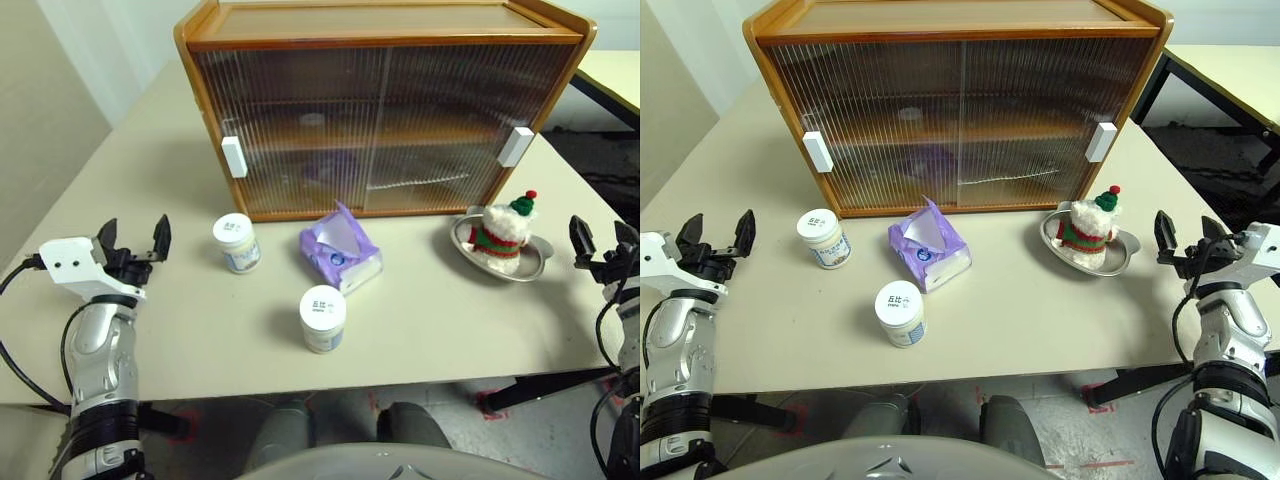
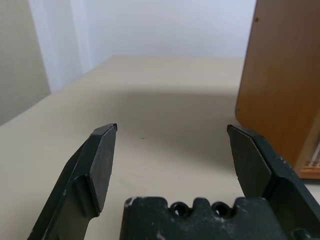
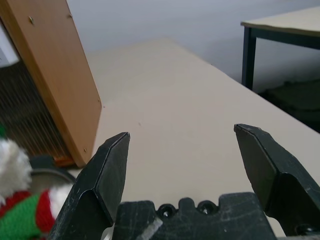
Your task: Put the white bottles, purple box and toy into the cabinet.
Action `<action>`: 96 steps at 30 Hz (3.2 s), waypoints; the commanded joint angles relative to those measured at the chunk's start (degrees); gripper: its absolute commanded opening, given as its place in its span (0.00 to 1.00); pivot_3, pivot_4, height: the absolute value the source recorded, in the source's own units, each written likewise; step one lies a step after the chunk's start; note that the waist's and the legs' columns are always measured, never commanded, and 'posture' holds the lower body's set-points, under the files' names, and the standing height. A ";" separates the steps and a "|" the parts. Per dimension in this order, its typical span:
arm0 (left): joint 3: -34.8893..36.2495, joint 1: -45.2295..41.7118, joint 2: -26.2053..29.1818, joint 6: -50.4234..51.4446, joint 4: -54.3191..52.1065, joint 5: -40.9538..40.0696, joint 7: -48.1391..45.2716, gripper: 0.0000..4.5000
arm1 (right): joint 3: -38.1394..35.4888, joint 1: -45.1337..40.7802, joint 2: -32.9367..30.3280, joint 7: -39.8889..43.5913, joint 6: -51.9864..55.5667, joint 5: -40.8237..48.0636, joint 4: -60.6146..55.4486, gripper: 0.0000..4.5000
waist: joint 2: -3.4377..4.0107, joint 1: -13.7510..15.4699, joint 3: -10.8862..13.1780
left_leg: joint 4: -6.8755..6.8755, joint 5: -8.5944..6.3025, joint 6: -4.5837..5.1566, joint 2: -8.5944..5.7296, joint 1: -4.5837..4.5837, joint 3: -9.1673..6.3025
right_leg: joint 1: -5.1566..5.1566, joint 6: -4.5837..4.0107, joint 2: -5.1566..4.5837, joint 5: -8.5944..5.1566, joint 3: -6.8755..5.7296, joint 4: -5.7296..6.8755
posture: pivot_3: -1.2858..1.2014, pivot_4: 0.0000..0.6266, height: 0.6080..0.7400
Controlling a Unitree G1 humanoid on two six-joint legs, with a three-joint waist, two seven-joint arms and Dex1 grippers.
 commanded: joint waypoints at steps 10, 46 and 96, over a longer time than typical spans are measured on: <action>-1.24 -2.42 -0.38 0.45 0.48 0.86 1.15 0.99 | -0.68 0.17 -1.32 0.60 -0.83 -0.01 0.28 1.00 | -0.01 -0.11 -0.02 | 0.01 0.00 0.00 0.00 0.00 0.04 | 0.00 0.02 0.00 0.02 0.02 0.00 | 0.52 0.00 1.00; 2.39 -7.47 12.45 7.21 6.94 -7.91 -15.75 0.90 | 14.29 -3.95 -11.99 27.07 50.30 30.16 -62.73 1.00 | -0.29 0.08 -0.08 | 0.06 -0.10 -0.16 0.21 -0.29 0.05 | -0.31 -0.02 -0.03 0.07 -0.09 -0.03 | 0.53 0.00 1.00; -9.80 -18.69 1.82 32.71 -13.89 -10.35 -9.05 0.01 | 16.58 -4.35 -6.74 24.89 51.03 28.98 -65.54 1.00 | -0.43 1.86 -0.18 | 0.81 0.07 0.12 0.50 -1.10 0.09 | -1.00 -0.20 0.88 0.53 0.10 0.19 | 0.52 0.00 1.00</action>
